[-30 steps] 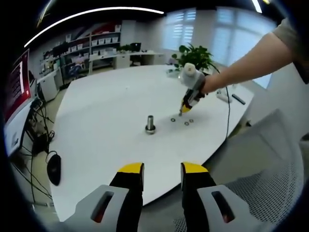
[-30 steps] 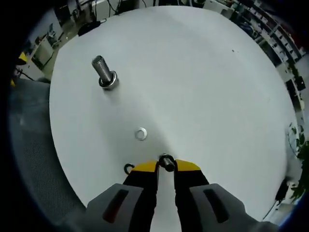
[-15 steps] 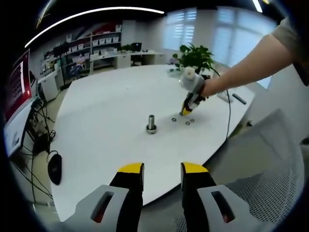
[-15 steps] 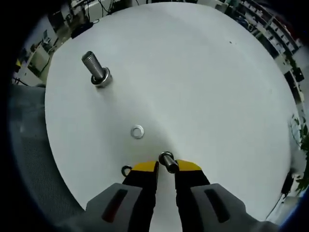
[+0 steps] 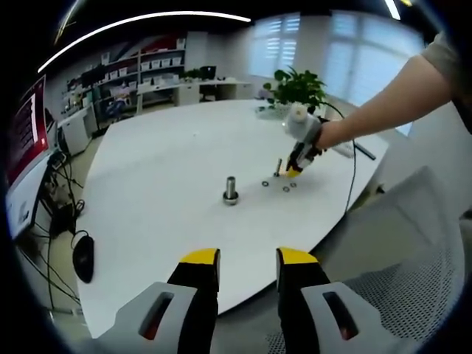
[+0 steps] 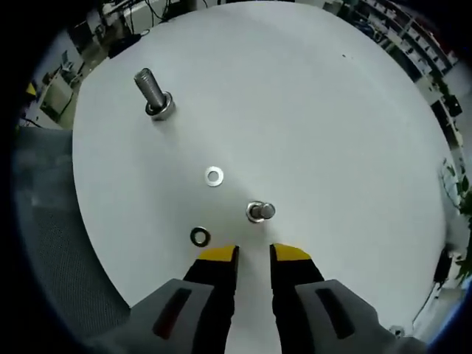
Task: Place the washer onto the threaded stud by aligning its center hole with the stud, sliding it down to the base, and recovering from edge contact or off-axis alignment until the washer reaches the visible bottom stop.
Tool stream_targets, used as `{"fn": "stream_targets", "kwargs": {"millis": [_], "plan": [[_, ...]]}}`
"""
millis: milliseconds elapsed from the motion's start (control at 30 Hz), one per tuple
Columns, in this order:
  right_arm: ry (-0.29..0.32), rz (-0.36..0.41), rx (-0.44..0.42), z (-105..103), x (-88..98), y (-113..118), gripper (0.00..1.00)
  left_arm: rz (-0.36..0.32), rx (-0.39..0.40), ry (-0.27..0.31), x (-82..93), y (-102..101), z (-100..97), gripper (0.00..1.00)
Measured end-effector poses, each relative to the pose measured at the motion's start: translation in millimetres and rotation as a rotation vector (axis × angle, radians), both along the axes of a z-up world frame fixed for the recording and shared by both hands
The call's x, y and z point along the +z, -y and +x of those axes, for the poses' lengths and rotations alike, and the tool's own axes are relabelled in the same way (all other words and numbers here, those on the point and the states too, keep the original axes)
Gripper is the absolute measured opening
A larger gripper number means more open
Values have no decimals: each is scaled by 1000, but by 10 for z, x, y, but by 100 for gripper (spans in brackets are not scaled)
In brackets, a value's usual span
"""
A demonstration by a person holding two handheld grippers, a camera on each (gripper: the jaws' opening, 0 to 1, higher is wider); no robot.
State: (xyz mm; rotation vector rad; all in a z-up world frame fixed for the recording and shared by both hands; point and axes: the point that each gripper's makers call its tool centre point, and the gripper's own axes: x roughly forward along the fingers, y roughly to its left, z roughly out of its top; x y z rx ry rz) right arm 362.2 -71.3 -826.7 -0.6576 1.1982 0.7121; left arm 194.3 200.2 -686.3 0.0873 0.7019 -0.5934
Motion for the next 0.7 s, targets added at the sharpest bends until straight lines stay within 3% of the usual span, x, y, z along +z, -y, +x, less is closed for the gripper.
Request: {"fn": "stream_targets", "kwargs": {"millis": [333, 700], "plan": [[-45, 23, 0, -231, -70, 22, 23, -11, 4, 10, 25, 2, 8, 28], [-64, 10, 45, -282, -160, -63, 22, -9, 3, 7, 19, 1, 4, 28]]}}
